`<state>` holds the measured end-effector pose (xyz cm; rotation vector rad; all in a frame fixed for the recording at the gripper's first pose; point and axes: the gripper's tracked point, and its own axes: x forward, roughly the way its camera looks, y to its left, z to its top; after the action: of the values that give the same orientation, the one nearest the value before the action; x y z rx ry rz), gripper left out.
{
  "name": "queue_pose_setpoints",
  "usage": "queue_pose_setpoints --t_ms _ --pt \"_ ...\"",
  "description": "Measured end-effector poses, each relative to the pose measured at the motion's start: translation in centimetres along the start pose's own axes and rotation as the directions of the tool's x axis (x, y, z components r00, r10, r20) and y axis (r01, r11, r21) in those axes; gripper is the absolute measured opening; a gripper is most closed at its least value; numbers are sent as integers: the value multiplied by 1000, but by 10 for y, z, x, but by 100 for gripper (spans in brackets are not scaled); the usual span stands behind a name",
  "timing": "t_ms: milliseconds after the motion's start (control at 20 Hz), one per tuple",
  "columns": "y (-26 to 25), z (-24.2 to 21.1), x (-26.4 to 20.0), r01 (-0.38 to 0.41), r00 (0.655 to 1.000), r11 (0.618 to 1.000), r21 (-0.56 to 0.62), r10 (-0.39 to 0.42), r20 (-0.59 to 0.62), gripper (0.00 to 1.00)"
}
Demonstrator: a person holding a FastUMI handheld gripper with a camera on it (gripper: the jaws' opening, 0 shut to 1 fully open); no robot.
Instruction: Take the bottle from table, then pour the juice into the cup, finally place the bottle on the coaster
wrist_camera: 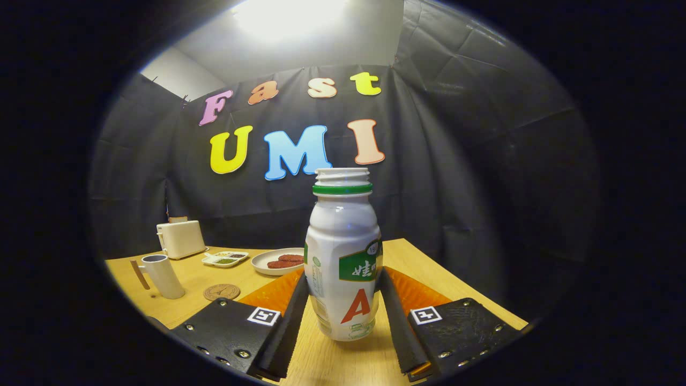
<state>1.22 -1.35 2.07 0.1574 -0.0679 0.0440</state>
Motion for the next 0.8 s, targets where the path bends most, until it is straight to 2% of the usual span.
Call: queue_pose_setpoints --t_ms 150,500,800 --pt "14 10 22 -8 1000 1000 1 8 21 73" --pt "115 24 57 -173 985 983 67 175 -13 74" --pt "201 8 81 -298 951 953 50 301 -75 74"
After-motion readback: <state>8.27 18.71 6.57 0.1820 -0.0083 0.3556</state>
